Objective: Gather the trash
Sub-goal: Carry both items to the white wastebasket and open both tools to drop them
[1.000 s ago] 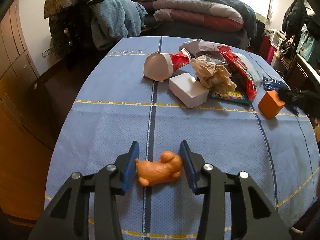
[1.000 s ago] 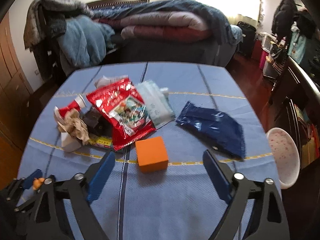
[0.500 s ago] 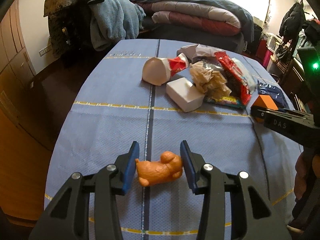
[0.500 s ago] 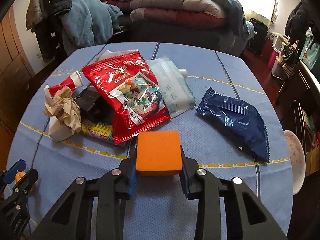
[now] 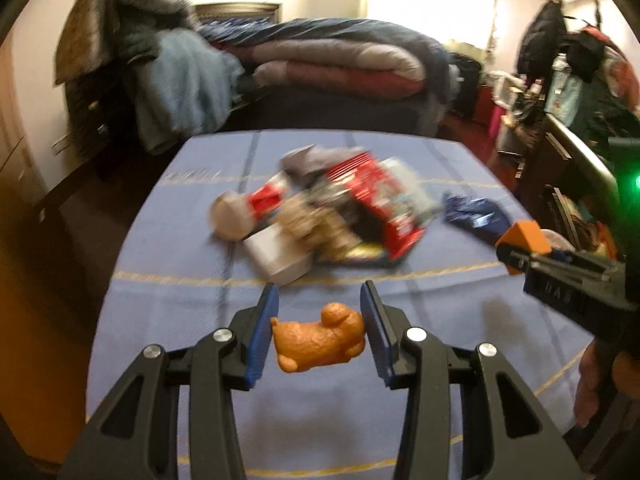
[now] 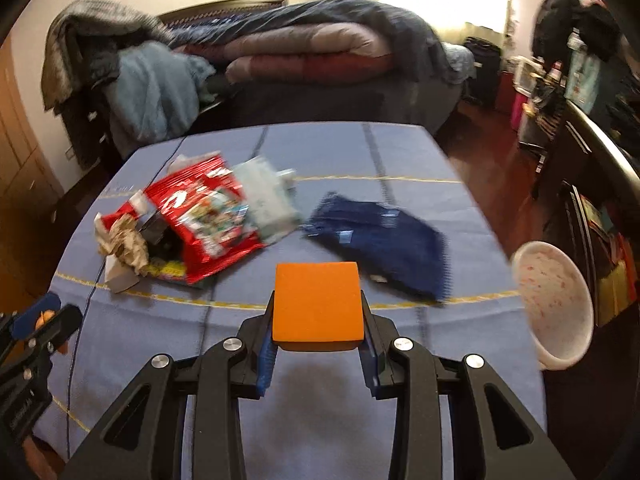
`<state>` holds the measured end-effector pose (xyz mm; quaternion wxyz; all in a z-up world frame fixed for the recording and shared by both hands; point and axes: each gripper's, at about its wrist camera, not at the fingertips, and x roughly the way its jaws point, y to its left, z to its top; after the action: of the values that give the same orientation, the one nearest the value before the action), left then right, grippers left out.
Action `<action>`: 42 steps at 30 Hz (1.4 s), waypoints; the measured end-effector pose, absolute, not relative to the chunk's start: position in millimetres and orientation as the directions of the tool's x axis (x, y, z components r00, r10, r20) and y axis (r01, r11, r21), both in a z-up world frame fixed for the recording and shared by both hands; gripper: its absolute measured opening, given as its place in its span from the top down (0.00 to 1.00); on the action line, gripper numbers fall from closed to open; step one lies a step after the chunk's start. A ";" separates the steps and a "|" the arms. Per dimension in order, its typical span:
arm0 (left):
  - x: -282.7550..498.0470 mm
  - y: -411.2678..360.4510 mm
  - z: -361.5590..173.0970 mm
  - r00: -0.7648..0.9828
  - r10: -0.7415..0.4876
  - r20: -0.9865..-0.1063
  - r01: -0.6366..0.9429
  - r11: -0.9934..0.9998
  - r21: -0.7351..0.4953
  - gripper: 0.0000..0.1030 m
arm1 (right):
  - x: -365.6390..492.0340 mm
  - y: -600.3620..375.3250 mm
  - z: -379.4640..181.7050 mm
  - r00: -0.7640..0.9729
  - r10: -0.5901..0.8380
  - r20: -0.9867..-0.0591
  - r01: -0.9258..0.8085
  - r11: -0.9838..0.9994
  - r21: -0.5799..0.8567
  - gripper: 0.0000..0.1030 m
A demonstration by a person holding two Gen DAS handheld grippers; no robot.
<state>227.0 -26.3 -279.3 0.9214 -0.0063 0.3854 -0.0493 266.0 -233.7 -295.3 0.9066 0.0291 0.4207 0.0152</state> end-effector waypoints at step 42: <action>360.9 -455.7 -315.3 0.346 -0.545 -0.763 0.700 0.692 -0.176 0.58 | 246.5 -573.1 -351.8 0.568 -0.271 -0.777 0.597 0.785 0.163 0.66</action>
<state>360.9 -455.7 -315.3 0.8154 0.0911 0.4255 -0.3818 246.5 -573.1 -351.8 0.8605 0.2089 0.3901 -0.2524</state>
